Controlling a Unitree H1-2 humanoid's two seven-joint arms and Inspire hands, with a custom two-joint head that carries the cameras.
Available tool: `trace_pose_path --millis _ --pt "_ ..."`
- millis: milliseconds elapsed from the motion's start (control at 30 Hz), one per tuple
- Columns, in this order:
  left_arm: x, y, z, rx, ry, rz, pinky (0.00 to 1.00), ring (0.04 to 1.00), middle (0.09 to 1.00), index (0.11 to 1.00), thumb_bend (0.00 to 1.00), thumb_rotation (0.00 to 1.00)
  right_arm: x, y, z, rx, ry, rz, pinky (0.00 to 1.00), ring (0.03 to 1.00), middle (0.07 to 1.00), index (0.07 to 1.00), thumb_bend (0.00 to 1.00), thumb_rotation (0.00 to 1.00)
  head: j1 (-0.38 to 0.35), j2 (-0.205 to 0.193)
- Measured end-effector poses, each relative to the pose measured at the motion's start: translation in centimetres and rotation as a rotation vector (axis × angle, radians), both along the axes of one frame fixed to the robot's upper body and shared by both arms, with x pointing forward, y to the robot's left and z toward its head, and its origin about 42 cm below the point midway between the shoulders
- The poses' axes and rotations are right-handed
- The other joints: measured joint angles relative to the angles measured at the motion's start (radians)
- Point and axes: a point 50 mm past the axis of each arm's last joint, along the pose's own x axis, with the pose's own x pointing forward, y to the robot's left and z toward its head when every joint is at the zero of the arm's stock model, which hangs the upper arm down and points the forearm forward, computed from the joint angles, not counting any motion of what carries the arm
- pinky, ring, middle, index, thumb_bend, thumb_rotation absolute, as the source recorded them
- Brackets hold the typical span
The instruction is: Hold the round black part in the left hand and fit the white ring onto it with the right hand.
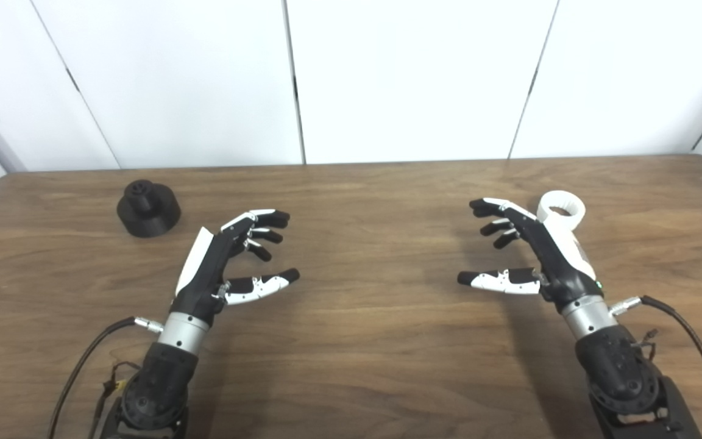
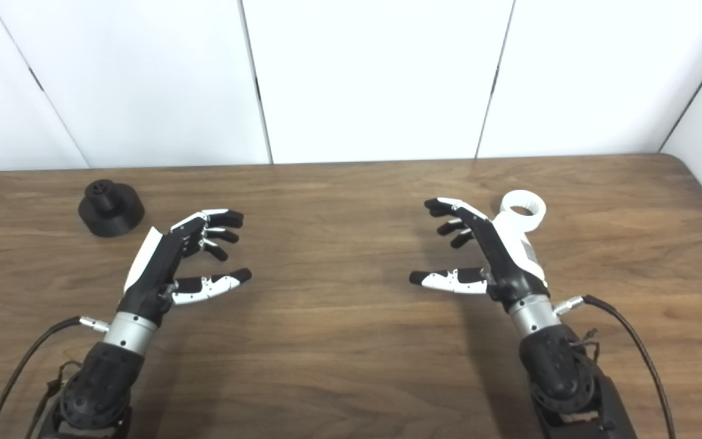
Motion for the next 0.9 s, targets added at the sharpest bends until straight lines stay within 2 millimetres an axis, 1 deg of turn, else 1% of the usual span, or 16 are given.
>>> trace_pose_path --millis 233,400,433,467,500,533,567,600,633,667,700,767,833,900 --pt "0.0 0.0 0.0 0.0 0.0 0.0 0.53 0.673 0.748 0.715 0.66 0.0 0.0 -0.1 0.0 0.01 0.001 -0.001 0.56 0.668 0.773 0.778 0.69 0.21 0.0 0.0" --pt "0.0 0.0 0.0 -0.002 0.0 -0.001 0.53 0.675 0.747 0.716 0.66 0.0 0.0 -0.1 0.0 0.01 0.0 -0.001 0.55 0.661 0.768 0.776 0.68 0.23 0.014 -0.002" --pt "0.0 0.0 0.0 -0.002 0.0 -0.001 0.53 0.676 0.749 0.716 0.66 0.0 0.0 -0.1 0.0 0.011 0.0 -0.001 0.55 0.664 0.767 0.775 0.69 0.23 0.05 -0.008" --pt "0.0 0.0 0.0 -0.004 0.0 -0.001 0.53 0.682 0.754 0.719 0.66 0.0 0.0 -0.1 0.0 0.012 0.001 -0.002 0.55 0.67 0.767 0.776 0.69 0.23 0.051 -0.008" --pt "0.0 -0.1 0.0 -0.006 0.0 -0.001 0.53 0.683 0.756 0.72 0.66 0.0 0.0 -0.2 0.0 0.014 0.002 -0.004 0.56 0.672 0.767 0.777 0.69 0.24 0.072 -0.009" --pt "0.0 -0.2 0.0 -0.007 0.001 -0.001 0.54 0.687 0.757 0.725 0.67 0.02 0.0 -0.3 -0.1 0.018 0.003 -0.005 0.55 0.675 0.763 0.776 0.69 0.22 0.095 -0.011" --pt "0.0 -0.4 -0.1 -0.008 0.002 -0.003 0.54 0.69 0.76 0.73 0.67 0.04 0.1 -0.4 -0.2 0.024 0.004 -0.005 0.55 0.679 0.76 0.777 0.68 0.21 0.163 -0.018" --pt "0.0 -0.6 -0.1 -0.009 0.002 -0.005 0.54 0.691 0.761 0.731 0.67 0.04 0.1 -0.7 -0.2 0.03 0.004 -0.005 0.55 0.681 0.76 0.777 0.68 0.2 0.201 -0.024" --pt "0.0 -0.9 -0.2 -0.011 0.002 -0.006 0.54 0.69 0.763 0.729 0.67 0.04 0.1 -0.9 -0.3 0.03 0.002 -0.004 0.56 0.68 0.764 0.781 0.67 0.19 0.256 -0.035" --pt "-0.1 -1.3 -0.2 -0.013 0.002 -0.01 0.54 0.69 0.762 0.727 0.67 0.04 0.1 -1.2 -0.3 0.028 -0.001 -0.002 0.57 0.68 0.77 0.785 0.67 0.19 0.285 -0.041" --pt "-0.1 -1.7 -0.3 -0.018 0.003 -0.014 0.54 0.69 0.762 0.726 0.67 0.05 0.1 -1.6 -0.2 0.022 -0.002 -0.002 0.57 0.68 0.772 0.786 0.67 0.18 0.285 -0.041" --pt "-0.1 -2.4 -0.5 -0.022 0.007 -0.018 0.53 0.678 0.757 0.724 0.67 0.06 0.2 -2.5 -0.2 0.013 0.0 -0.017 0.58 0.686 0.779 0.79 0.66 0.18 0.336 -0.055" --pt "-0.1 -2.7 -0.7 -0.015 0.007 -0.012 0.53 0.674 0.754 0.721 0.67 0.06 0.1 -3.2 -0.2 0.008 0.006 -0.024 0.6 0.688 0.775 0.788 0.66 0.17 0.34 -0.055" --pt "-0.1 -2.8 -0.8 -0.009 0.008 -0.006 0.53 0.673 0.751 0.719 0.67 0.06 0.1 -3.5 -0.2 0.011 0.007 -0.029 0.58 0.683 0.765 0.783 0.66 0.15 0.362 -0.061"
